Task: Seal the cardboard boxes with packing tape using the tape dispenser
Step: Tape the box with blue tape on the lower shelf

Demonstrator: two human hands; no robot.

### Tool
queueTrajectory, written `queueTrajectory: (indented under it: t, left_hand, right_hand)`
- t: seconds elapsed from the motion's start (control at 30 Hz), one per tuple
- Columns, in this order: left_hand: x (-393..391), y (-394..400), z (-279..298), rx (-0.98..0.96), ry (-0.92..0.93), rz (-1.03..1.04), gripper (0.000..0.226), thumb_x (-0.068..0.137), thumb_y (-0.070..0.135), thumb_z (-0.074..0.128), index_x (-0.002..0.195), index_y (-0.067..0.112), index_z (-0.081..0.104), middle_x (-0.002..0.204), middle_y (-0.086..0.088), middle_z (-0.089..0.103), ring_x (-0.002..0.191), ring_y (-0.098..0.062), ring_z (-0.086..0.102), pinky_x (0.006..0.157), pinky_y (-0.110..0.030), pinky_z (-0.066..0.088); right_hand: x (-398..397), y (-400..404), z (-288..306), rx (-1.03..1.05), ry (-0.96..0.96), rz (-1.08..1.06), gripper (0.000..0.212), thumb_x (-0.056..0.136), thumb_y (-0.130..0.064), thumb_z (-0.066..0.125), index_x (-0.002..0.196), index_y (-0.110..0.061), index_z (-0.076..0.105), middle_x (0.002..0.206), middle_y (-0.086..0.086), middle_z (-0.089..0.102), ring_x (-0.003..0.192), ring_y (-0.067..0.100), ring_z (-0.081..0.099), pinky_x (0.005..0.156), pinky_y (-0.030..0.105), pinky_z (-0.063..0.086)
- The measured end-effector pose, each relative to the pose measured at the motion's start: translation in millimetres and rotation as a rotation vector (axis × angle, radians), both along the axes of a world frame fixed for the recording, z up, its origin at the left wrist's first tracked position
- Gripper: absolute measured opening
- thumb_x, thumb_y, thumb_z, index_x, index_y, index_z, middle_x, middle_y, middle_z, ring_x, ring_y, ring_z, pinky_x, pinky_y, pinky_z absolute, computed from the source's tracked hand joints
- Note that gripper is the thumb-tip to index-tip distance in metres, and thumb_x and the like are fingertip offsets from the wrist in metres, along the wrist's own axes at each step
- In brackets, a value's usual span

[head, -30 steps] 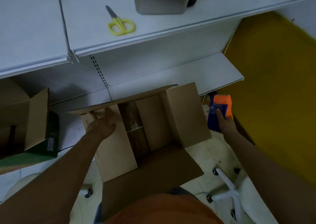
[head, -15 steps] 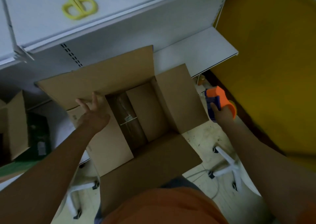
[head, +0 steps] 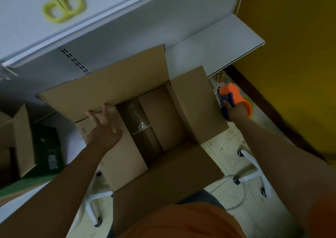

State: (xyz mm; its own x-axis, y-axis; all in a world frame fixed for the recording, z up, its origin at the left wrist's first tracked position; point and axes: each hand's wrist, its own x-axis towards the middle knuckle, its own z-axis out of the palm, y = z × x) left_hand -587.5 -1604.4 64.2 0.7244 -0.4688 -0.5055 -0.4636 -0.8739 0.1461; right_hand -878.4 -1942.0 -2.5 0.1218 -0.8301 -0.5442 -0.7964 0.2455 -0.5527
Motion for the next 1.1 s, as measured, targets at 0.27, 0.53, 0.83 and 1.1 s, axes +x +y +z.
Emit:
queueTrajectory:
  t: [0.27,0.53,0.83,1.1]
  left_hand:
    - [28.6,6.2,-1.4,0.023,0.069,-0.047,0.103,0.095,0.038,0.06,0.152,0.036,-0.026,0.154,-0.021,-0.039,0.096,-0.04,0.067,0.084,-0.046,0.054]
    - [44.1,1.1,-10.3,0.076,0.063,-0.012,0.097,0.098,0.044,0.054,0.151,0.036,-0.026,0.16,-0.016,-0.03,0.134,-0.046,0.044,0.114,-0.055,0.027]
    - [8.5,-26.6,-39.7,0.114,0.021,-0.021,0.1,0.093,0.066,0.044,0.155,0.023,-0.021,0.163,-0.018,-0.02,0.148,-0.041,-0.019,0.115,-0.067,0.012]
    - [38.7,-27.8,-32.9,0.111,0.067,0.001,0.08,0.091,0.075,0.026,0.158,0.032,0.014,0.166,-0.011,-0.011,0.146,-0.054,0.006,0.115,-0.063,0.023]
  right_hand:
    - [-3.7,-4.1,-5.9,0.371,-0.375,-0.203,0.075,0.091,-0.068,0.042,0.135,-0.008,0.052,0.122,0.013,0.064,0.099,0.025,0.065,0.086,0.037,0.053]
    - [3.7,-23.0,10.1,0.074,-0.155,-0.056,0.066,0.098,-0.057,0.043,0.131,0.0,0.052,0.117,0.017,0.059,0.107,0.033,0.058,0.086,0.041,0.046]
    - [-15.2,-12.6,-33.4,0.12,-0.089,-0.317,0.065,0.1,-0.043,0.048,0.147,-0.001,0.033,0.139,0.02,0.045,0.124,0.034,0.049,0.105,0.042,0.042]
    - [-25.5,-1.0,-16.6,0.533,-0.517,-0.238,0.087,0.074,-0.081,0.051,0.135,-0.019,0.055,0.13,0.014,0.063,0.112,0.034,0.064,0.094,0.056,0.052]
